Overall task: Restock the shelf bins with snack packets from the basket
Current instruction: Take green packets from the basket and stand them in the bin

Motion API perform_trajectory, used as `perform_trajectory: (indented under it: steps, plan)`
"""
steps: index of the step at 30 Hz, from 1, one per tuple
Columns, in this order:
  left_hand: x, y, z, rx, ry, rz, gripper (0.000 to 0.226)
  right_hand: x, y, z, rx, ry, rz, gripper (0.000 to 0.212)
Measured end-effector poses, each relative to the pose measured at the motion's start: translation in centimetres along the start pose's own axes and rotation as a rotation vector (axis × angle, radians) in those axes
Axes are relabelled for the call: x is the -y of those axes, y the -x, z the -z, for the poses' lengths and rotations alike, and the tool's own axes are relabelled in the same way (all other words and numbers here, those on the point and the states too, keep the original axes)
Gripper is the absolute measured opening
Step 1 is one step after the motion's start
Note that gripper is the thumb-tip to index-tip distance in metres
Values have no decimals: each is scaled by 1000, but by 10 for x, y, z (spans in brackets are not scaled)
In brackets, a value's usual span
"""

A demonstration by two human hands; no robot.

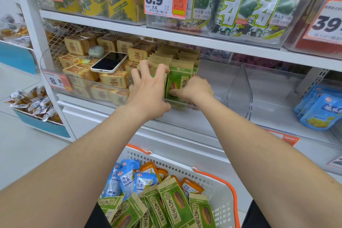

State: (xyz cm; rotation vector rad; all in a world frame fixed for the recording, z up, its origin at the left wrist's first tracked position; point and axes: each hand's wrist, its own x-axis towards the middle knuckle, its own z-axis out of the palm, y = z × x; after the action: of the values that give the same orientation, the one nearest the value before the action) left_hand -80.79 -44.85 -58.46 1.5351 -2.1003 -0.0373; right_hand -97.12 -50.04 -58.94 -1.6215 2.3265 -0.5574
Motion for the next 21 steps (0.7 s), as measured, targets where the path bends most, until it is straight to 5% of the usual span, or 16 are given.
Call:
perform_trajectory:
  steps: [11, 16, 19, 21]
  plan:
    - [-7, 12, 9, -56, -71, -32, 90, -7, 21, 16, 36, 36, 20, 64]
    - [-15, 23, 8, -107, -154, -153, 59, -8, 62, 33, -185, 242, 282, 23]
    - [-18, 29, 9, 61, -145, -171, 32, -5, 93, 38, -345, 325, 530, 22]
    - [-17, 35, 6, 220, -97, -141, 20, -7, 114, 41, -300, 326, 579, 25]
